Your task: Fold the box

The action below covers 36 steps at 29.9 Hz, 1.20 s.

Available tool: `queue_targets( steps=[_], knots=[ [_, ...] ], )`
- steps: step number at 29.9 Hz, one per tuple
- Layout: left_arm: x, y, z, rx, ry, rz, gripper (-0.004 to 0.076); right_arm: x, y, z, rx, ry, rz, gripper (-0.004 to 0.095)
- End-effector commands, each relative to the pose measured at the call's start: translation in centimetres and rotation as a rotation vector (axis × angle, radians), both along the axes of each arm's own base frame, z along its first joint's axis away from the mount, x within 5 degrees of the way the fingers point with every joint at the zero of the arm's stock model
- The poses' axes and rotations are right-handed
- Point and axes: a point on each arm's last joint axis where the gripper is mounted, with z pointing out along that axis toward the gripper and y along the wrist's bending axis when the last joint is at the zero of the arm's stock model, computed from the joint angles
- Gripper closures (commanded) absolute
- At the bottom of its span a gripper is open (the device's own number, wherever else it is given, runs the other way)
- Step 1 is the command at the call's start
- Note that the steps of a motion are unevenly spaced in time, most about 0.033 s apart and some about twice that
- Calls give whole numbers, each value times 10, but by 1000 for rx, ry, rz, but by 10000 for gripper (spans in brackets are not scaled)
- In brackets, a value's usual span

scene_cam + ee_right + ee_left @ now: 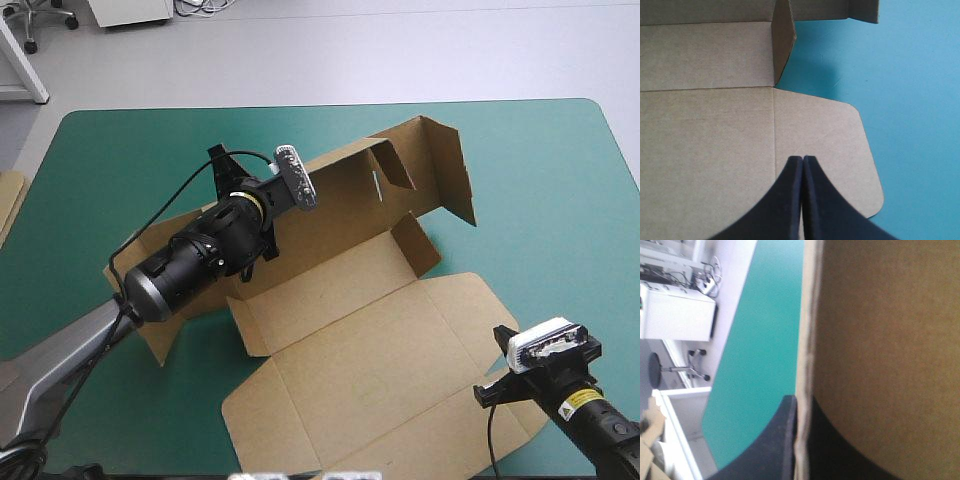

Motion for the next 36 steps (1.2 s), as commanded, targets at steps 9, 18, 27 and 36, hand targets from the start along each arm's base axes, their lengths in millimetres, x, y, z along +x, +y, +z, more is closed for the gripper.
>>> queue_targets(
  steps=[9, 18, 27, 36],
  knots=[
    [-8, -27, 48, -9, -369, -314, 734, 2, 1, 24, 22, -46, -2, 926],
    [-11, -57, 29, 120, -422, -281, 734, 1, -3, 41, 93, 37, -87, 926],
    [-31, -93, 9, 118, -463, -245, 734, 14, -2, 68, 39, 165, -124, 927],
    [-38, -91, 3, 104, -565, -151, 734, 15, 6, 102, 57, 296, -72, 927]
  ],
)
